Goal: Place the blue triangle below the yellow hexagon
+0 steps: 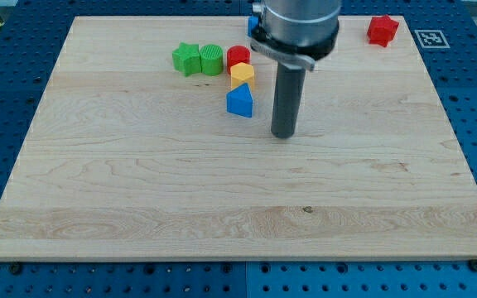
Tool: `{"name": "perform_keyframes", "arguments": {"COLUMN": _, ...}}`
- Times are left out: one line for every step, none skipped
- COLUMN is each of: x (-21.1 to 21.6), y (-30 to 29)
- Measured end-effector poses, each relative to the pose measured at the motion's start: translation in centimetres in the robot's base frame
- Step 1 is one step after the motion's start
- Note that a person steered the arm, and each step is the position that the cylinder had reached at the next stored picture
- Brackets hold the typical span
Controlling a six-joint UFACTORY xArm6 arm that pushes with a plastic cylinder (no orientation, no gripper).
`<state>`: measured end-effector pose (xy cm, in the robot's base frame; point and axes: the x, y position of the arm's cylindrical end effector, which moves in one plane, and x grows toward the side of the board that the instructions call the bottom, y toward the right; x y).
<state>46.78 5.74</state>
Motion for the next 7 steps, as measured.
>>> {"name": "perform_keyframes", "arguments": {"x": 1.3, "y": 0.0}}
{"name": "perform_keyframes", "arguments": {"x": 1.3, "y": -0.7}}
{"name": "perform_keyframes", "arguments": {"x": -0.1, "y": -3.3}}
{"name": "perform_keyframes", "arguments": {"x": -1.4, "y": -3.3}}
{"name": "perform_keyframes", "arguments": {"x": -4.7, "y": -3.2}}
{"name": "perform_keyframes", "arguments": {"x": -5.0, "y": -3.2}}
{"name": "perform_keyframes", "arguments": {"x": -3.1, "y": -3.0}}
